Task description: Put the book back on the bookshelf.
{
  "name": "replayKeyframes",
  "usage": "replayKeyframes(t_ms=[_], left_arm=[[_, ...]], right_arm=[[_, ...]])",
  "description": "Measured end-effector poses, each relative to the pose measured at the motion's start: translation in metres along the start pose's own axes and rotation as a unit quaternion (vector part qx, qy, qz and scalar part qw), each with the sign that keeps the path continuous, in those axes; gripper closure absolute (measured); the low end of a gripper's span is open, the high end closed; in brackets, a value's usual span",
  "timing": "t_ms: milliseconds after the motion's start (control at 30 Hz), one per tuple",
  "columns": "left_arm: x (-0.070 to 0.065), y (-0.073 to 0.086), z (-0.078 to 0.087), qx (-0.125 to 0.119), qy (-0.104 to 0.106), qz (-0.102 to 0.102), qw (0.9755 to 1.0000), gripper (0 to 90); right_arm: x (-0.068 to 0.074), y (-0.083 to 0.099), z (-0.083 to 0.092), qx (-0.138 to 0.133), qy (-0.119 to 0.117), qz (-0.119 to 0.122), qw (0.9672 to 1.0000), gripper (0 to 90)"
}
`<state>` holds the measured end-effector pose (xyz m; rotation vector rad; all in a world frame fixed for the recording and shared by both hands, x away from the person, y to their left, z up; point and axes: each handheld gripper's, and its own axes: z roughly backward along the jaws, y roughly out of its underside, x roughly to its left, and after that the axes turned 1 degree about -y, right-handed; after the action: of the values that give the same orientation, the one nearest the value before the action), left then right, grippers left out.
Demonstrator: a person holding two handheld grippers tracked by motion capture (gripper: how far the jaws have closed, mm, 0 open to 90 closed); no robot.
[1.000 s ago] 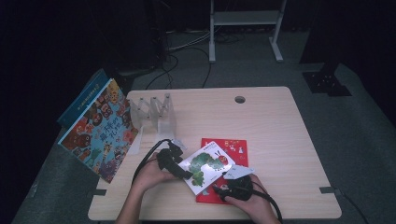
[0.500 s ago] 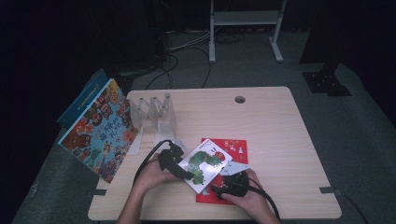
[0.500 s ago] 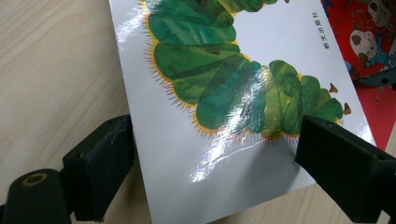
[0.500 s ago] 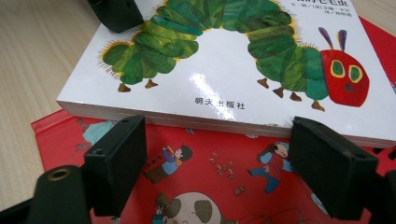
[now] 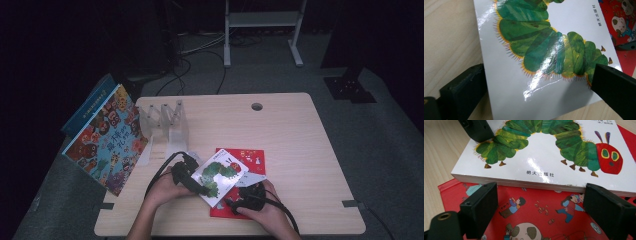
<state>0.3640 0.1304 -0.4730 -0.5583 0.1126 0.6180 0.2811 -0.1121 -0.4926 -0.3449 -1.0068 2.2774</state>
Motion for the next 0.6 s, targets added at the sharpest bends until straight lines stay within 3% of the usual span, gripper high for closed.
replayKeyframes(t_ms=[167, 300, 600], left_arm=[[-0.0029, -0.0017, -0.0016, -0.001, -0.002, 0.008, 1.0000, 0.0], [-0.0068, -0.0046, -0.0042, 0.001, -0.005, 0.010, 0.9999, 0.0], [-0.0069, -0.0042, -0.0008, -0.009, -0.009, 0.017, 0.9998, 3.0]], right_arm=[[0.0010, -0.0006, -0.0006, 0.001, 0.002, -0.004, 1.0000, 9.9], [0.0010, -0.0019, -0.0030, 0.013, 0.013, -0.016, 0.9997, 2.1], [0.0010, -0.0020, -0.0034, 0.015, 0.014, -0.019, 0.9996, 0.6]])
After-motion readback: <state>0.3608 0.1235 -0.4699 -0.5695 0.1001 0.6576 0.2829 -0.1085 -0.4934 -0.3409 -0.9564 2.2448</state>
